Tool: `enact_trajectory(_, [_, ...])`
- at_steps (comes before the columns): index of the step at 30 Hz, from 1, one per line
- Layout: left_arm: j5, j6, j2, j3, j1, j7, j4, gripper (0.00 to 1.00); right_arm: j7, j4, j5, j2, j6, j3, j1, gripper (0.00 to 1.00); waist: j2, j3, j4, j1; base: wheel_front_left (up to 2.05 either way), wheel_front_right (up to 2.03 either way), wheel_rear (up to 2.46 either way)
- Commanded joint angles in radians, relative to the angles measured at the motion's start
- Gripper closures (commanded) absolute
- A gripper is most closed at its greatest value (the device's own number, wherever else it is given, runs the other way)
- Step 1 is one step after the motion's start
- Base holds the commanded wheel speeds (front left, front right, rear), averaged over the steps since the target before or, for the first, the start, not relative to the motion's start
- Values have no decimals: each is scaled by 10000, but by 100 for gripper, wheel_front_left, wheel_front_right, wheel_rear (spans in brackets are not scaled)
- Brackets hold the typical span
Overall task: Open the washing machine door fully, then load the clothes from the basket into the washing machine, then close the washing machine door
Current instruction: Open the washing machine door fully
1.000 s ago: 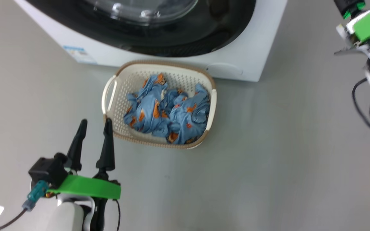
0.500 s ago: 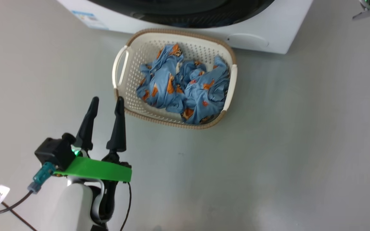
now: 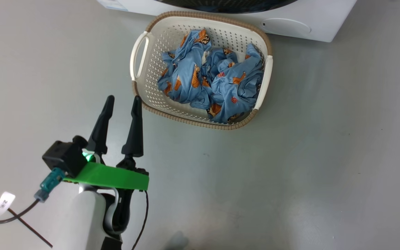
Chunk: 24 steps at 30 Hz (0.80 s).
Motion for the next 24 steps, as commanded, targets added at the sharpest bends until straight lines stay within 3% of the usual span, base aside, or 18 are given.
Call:
enact_trajectory(1, [-98,6,275,275,-51,-65,-237,0,42,-215,-57,274,46,67,-92,100,-1,14,31,0,0,0,0])
enact_trajectory(24, [115,6,272,182,303,-65,-180,0,369,-599,17,690,46,802,1203,100,-1,-1060,-193,0,0,0,0])
